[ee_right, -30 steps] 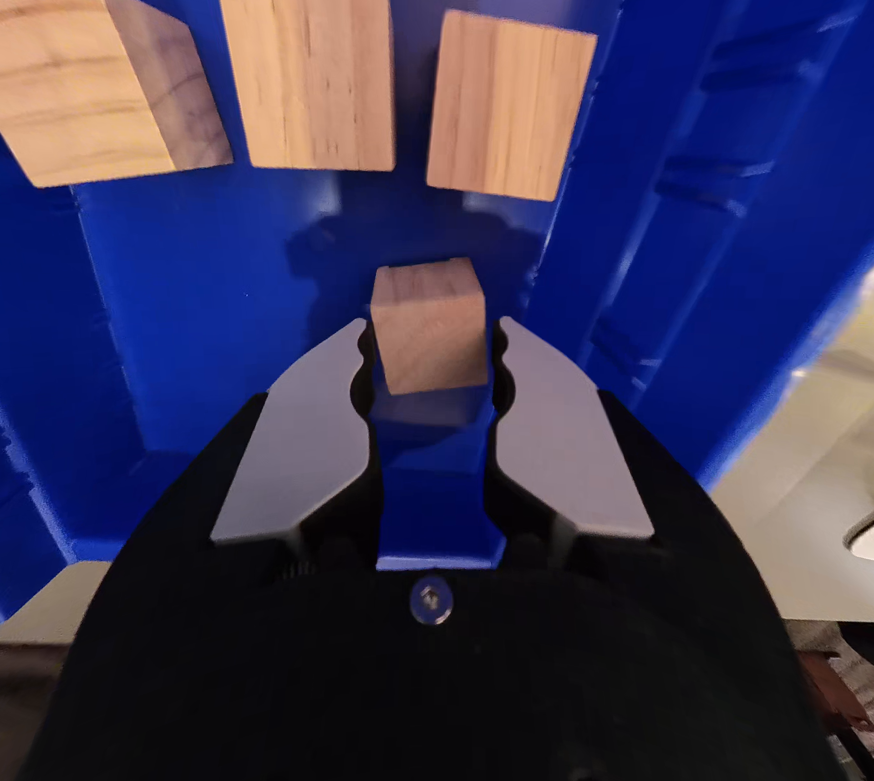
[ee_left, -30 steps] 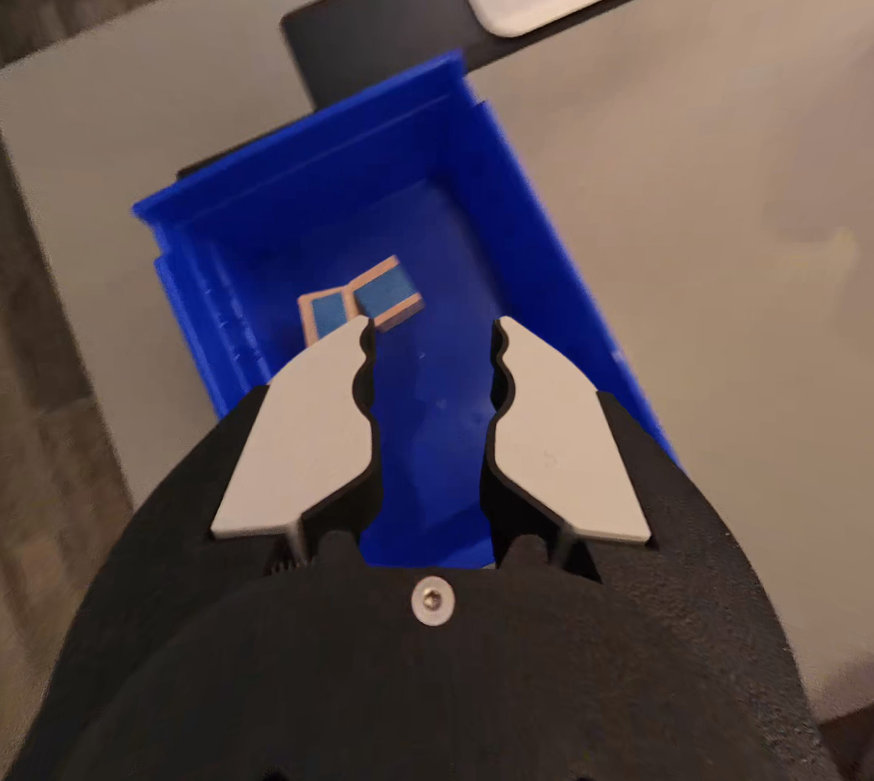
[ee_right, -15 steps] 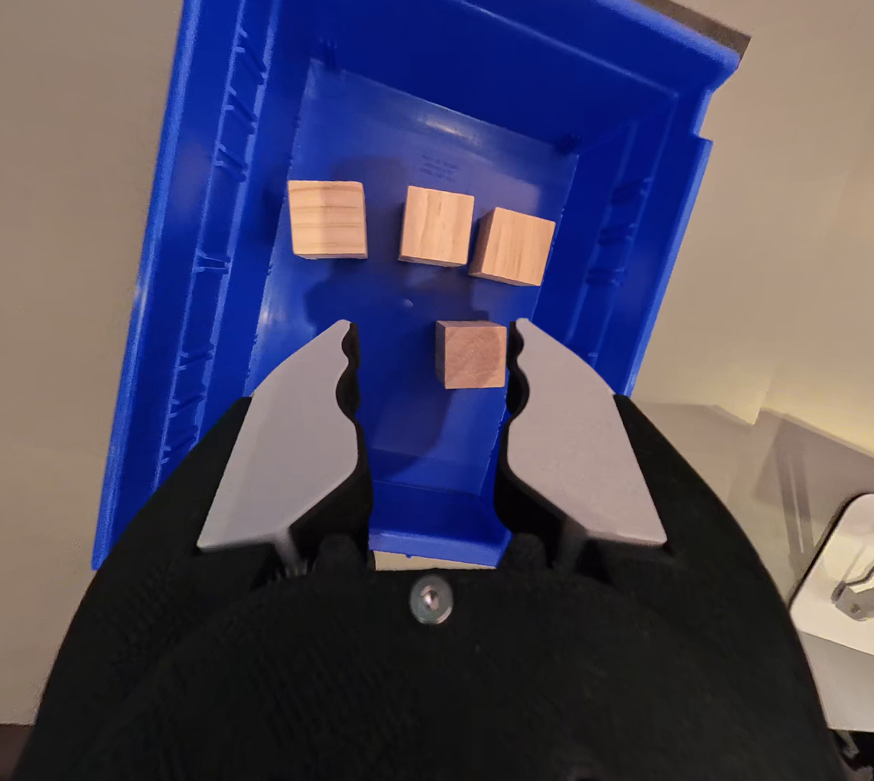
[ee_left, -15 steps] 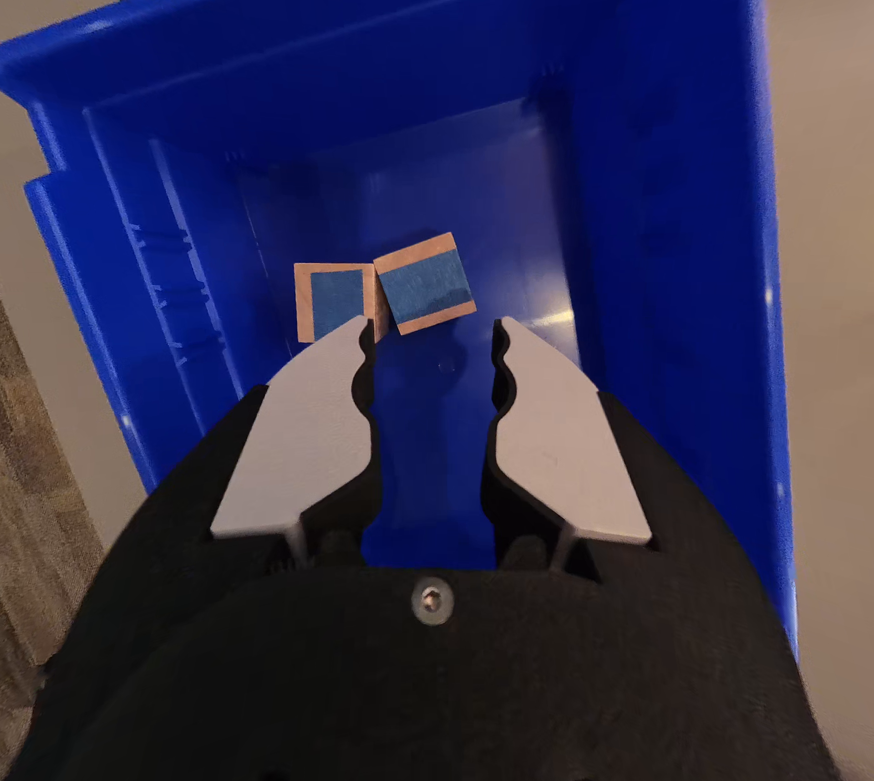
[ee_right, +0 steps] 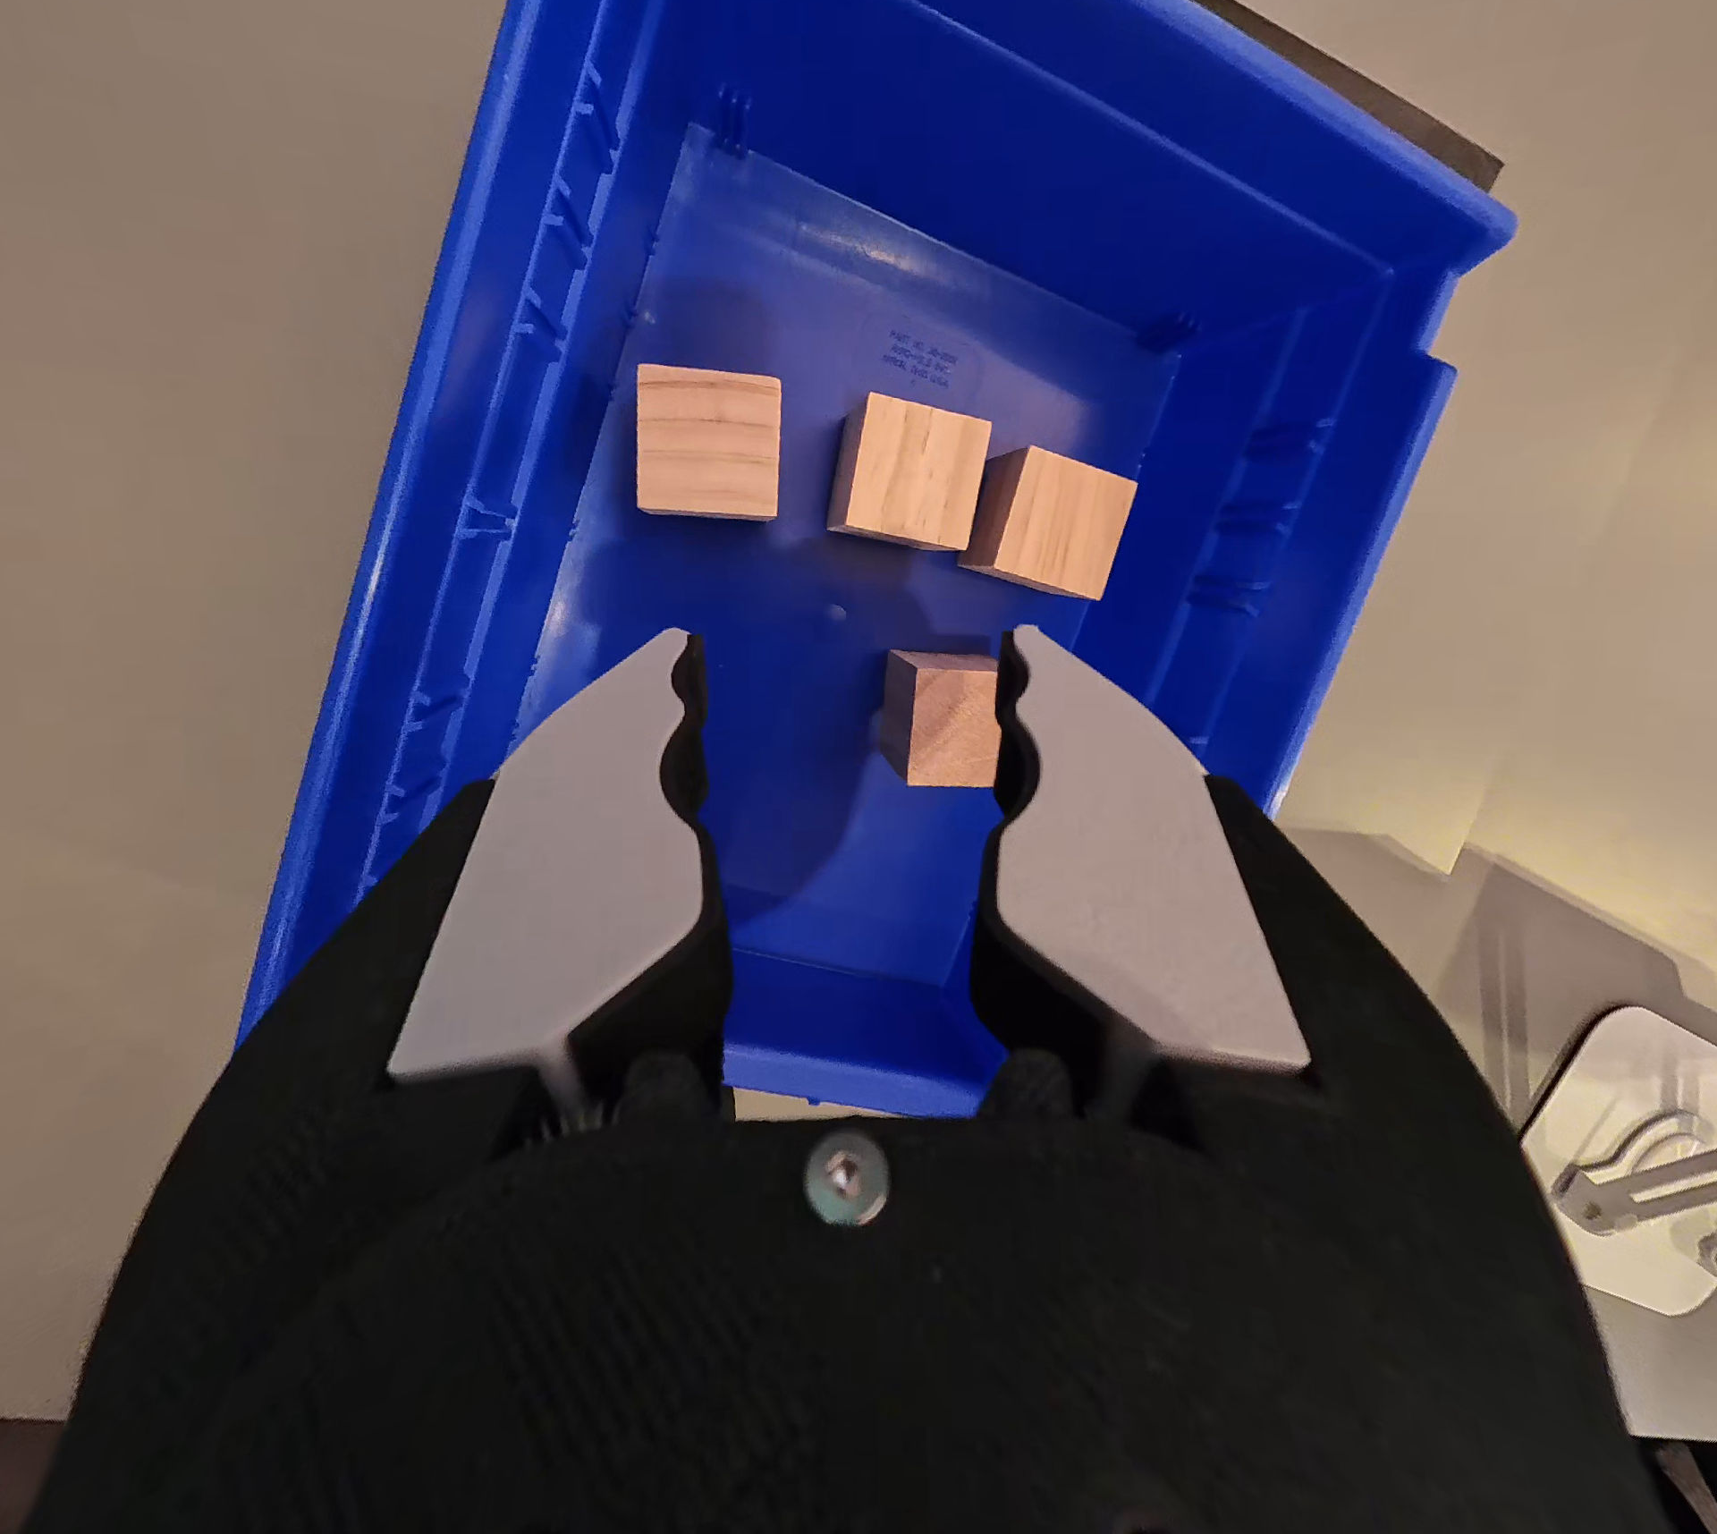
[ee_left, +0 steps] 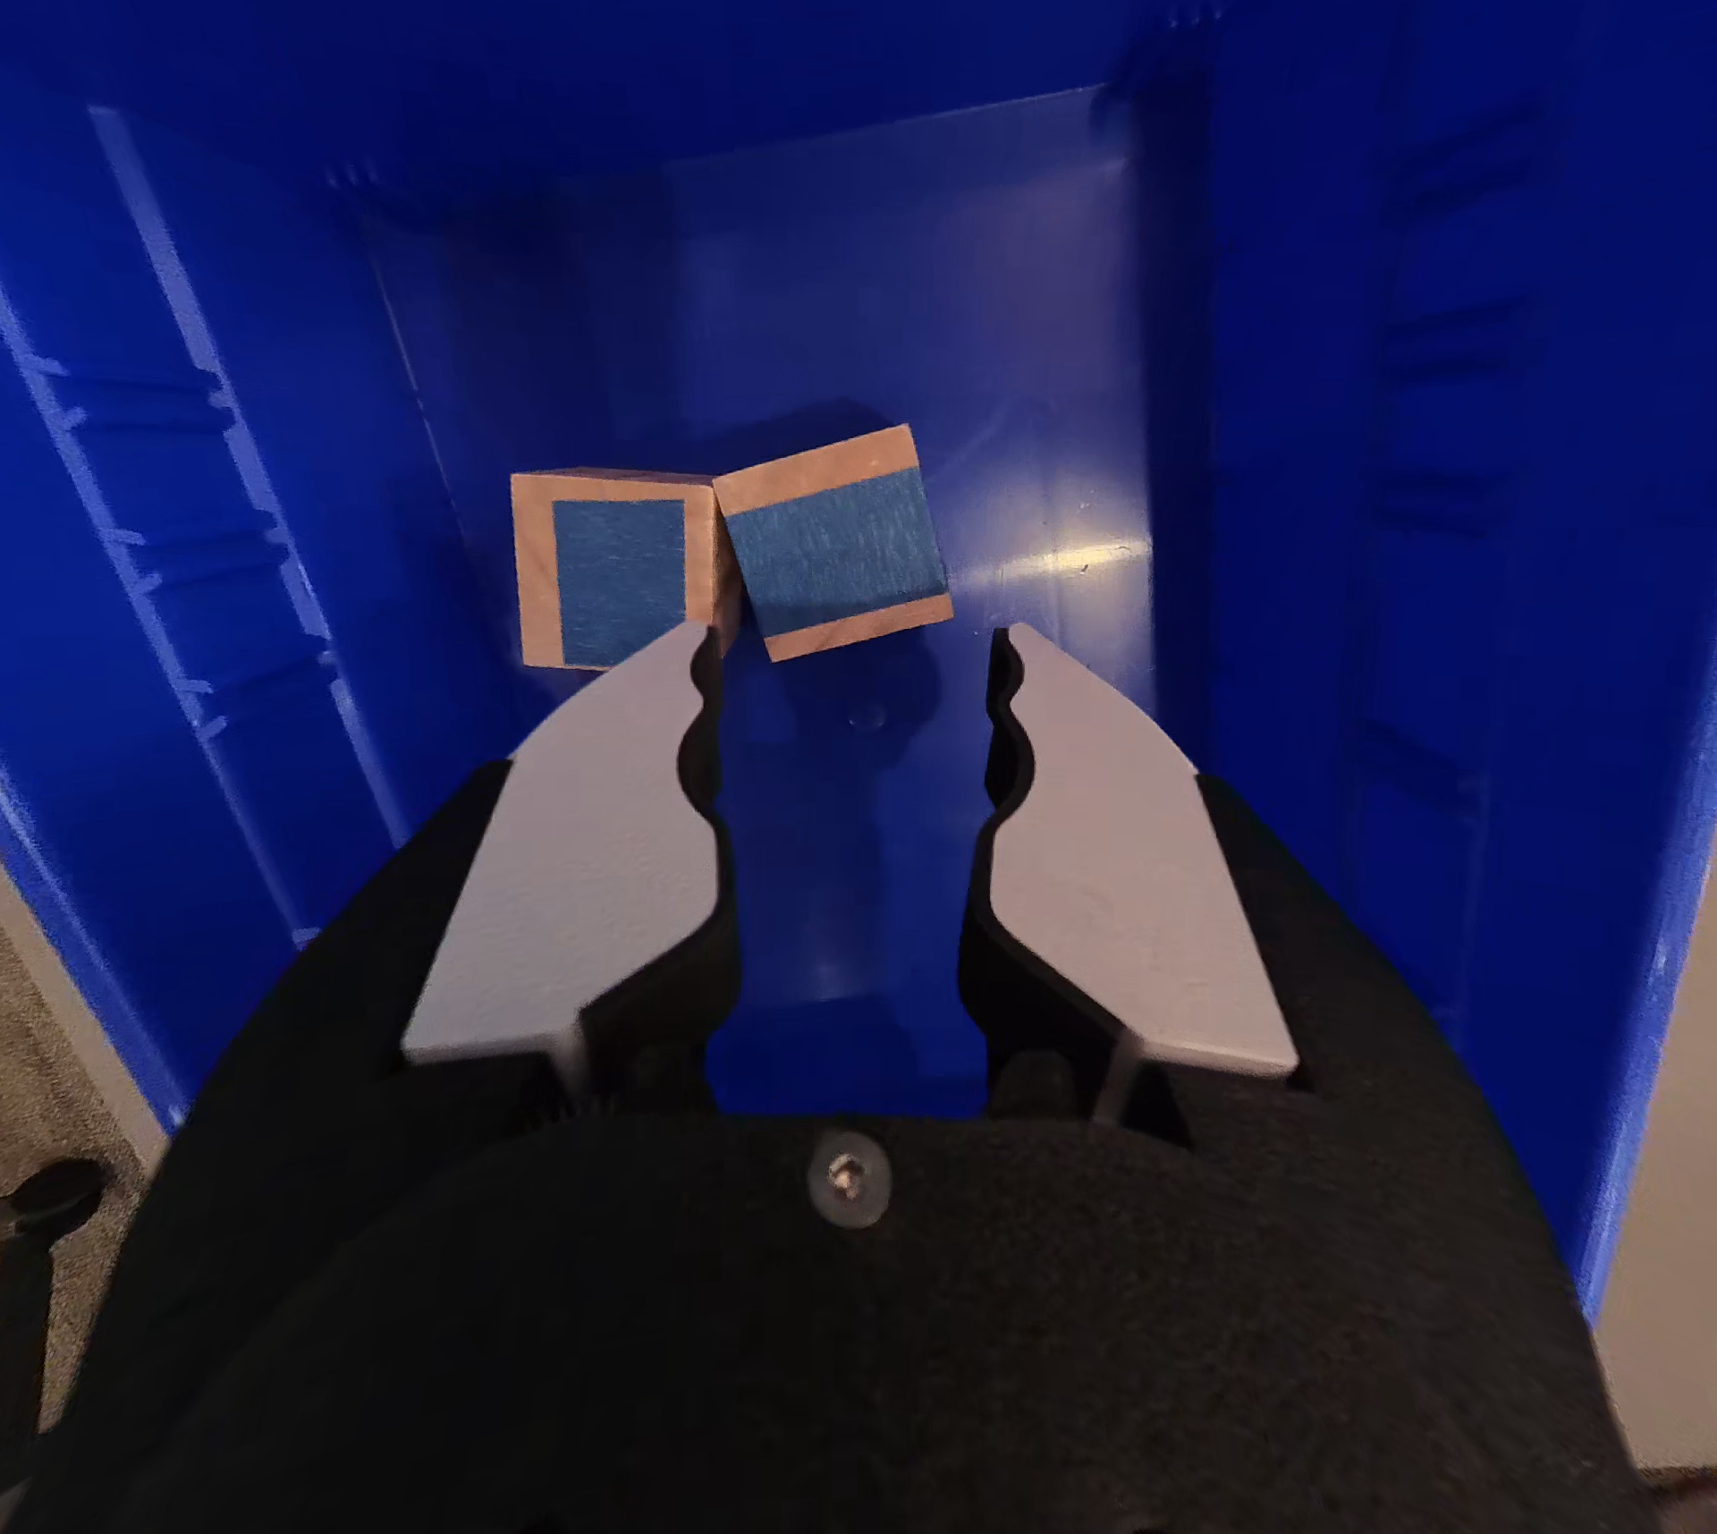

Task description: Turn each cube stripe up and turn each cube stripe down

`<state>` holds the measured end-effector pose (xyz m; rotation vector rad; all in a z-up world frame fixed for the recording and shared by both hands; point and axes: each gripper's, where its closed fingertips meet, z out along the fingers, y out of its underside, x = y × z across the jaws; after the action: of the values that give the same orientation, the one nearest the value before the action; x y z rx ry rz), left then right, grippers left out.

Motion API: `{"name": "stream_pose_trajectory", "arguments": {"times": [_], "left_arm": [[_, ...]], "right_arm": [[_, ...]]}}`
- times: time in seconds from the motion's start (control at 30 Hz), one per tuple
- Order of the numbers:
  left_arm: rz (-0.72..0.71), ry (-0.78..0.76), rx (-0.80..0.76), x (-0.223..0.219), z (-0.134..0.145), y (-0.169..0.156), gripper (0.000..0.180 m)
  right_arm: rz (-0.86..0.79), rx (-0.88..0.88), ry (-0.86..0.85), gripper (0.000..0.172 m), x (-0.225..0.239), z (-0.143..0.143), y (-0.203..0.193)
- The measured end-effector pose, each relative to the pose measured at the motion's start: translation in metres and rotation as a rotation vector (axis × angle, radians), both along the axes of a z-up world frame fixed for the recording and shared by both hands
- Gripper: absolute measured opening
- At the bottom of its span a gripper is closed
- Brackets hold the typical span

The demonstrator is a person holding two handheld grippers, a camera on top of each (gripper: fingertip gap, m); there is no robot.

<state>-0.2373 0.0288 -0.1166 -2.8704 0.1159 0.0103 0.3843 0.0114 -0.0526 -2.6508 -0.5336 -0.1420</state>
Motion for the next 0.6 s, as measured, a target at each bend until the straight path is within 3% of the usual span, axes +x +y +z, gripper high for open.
{"name": "stream_pose_trajectory", "arguments": {"times": [0.6], "left_arm": [[0.030, -0.027, -0.017, -0.001, -0.009, 0.004, 0.046]], "right_arm": [[0.043, 0.024, -0.025, 0.062, -0.011, 0.005, 0.002]]}}
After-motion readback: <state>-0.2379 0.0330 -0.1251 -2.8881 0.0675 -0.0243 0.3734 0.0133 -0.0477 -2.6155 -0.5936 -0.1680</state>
